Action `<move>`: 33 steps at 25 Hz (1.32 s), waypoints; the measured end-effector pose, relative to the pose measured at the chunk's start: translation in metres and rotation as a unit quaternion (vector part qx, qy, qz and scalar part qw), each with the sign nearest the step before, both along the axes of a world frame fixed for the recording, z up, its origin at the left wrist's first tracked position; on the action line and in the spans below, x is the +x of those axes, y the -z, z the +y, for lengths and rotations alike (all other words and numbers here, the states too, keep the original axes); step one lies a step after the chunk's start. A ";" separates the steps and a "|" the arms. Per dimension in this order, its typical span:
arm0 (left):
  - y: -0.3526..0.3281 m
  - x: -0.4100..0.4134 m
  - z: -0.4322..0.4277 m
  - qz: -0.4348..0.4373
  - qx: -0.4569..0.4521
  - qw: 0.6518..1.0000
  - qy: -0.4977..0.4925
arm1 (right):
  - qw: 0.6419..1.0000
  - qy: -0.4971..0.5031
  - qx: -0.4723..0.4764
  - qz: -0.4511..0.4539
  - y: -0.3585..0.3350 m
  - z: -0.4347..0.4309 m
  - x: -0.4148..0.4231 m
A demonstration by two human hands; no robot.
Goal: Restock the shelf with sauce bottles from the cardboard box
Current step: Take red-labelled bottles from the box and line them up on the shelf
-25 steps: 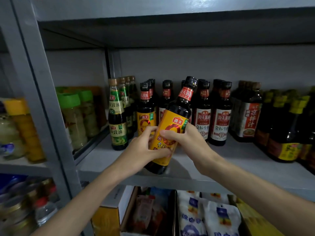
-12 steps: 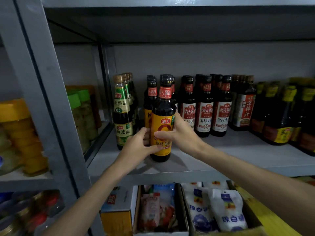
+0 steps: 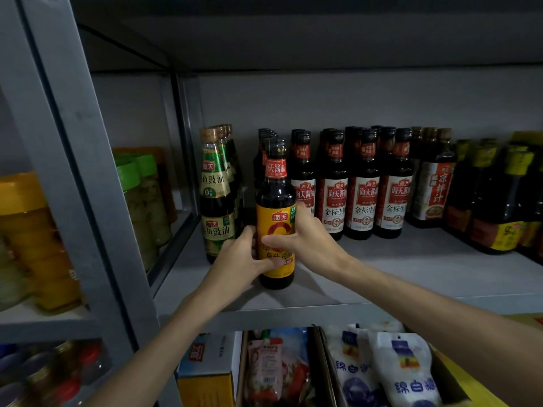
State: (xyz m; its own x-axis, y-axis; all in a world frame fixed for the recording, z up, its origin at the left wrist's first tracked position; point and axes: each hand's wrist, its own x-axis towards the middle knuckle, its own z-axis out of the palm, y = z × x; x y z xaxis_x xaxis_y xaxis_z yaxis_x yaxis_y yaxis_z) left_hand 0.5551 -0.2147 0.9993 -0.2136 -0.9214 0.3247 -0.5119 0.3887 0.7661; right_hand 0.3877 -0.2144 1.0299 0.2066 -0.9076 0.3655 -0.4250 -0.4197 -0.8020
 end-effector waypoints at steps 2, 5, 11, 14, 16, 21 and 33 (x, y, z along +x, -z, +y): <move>0.000 0.000 -0.002 -0.001 0.000 1.000 -0.004 | 1.000 0.000 0.001 0.004 0.000 -0.004 0.000; -0.001 -0.001 -0.002 -0.007 -0.001 1.000 -0.001 | 1.000 0.006 -0.003 0.016 0.000 -0.005 0.000; -0.002 -0.004 -0.004 -0.005 -0.012 1.000 -0.005 | 0.998 0.023 -0.029 0.048 -0.004 -0.010 0.000; -0.004 -0.005 -0.005 -0.001 -0.020 1.000 -0.012 | 0.998 0.031 -0.031 0.050 -0.004 -0.012 0.001; -0.005 -0.005 -0.007 -0.007 -0.023 1.000 -0.016 | 0.998 0.034 -0.033 0.050 -0.004 -0.012 0.002; -0.006 -0.004 -0.007 -0.028 -0.032 0.999 -0.017 | 0.997 0.039 -0.027 0.054 -0.004 -0.014 0.002; -0.005 -0.003 0.004 -0.047 -0.007 0.998 -0.032 | 0.997 0.056 -0.010 0.059 -0.006 0.003 0.005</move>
State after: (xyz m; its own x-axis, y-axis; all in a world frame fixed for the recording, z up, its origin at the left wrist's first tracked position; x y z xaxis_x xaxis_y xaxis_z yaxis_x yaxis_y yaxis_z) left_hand 0.5522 -0.2105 1.0044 -0.1845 -0.9296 0.3191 -0.6049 0.3633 0.7086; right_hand 0.3926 -0.2118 1.0357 0.1483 -0.9197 0.3635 -0.5613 -0.3809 -0.7348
